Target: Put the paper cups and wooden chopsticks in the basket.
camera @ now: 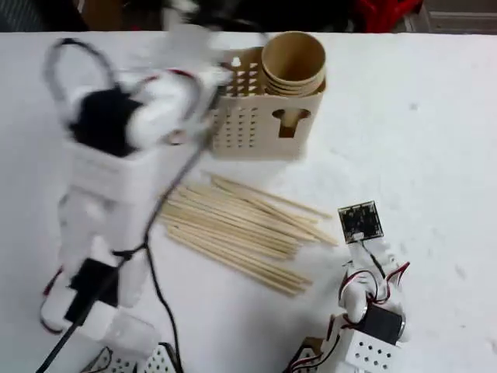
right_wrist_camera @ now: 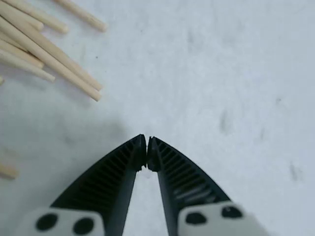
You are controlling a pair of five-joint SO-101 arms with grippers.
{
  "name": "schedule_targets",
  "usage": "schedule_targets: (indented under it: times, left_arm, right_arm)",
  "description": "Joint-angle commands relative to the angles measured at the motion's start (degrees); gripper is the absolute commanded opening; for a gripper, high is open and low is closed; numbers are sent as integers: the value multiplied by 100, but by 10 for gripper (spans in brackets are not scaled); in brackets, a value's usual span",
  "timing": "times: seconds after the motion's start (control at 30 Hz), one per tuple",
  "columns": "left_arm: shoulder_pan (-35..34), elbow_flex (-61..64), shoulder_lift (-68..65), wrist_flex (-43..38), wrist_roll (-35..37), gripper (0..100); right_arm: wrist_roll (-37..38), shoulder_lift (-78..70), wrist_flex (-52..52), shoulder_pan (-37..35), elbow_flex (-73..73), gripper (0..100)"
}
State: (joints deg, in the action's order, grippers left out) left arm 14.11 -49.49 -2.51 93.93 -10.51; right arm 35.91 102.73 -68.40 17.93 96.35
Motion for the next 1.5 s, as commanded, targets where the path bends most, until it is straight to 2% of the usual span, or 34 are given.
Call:
schedule_targets:
  times: [0.0,0.13,0.23,0.33,0.47,0.67,0.73,0.83,0.93,1.1,1.47]
  left_arm:
    - [-1305,26,488,730,26,102]
    - [-2352,615,488,800,18,102]
    - [-2870,1521,479,369,-88,100]
    - [-3257,2558,488,-440,-501,102]
    - [-3644,3982,479,-1855,-484,116]
    - [-3697,5354,470,-3798,-105,223]
    - [-3574,5679,453,-4589,-782,211]
    - [-3363,6127,330,-5371,-2505,216]
    - [-3327,6110,84,-5503,-3560,247]
    - [-3196,5714,-549,-5503,-4510,257]
    - [-3002,3516,-2554,-5459,-4554,259]
  right_arm:
    - [62,40,66,-40,44,21]
    - [62,40,66,-40,44,21]
    - [62,40,66,-40,44,21]
    - [62,40,66,-48,44,21]
    - [62,40,66,-48,44,21]
    - [62,40,66,-48,44,21]
    - [62,40,66,-48,44,21]
    - [62,40,66,-48,44,21]
    - [62,40,66,-48,44,21]
    - [70,40,66,-48,44,21]
    - [70,40,66,-48,44,21]
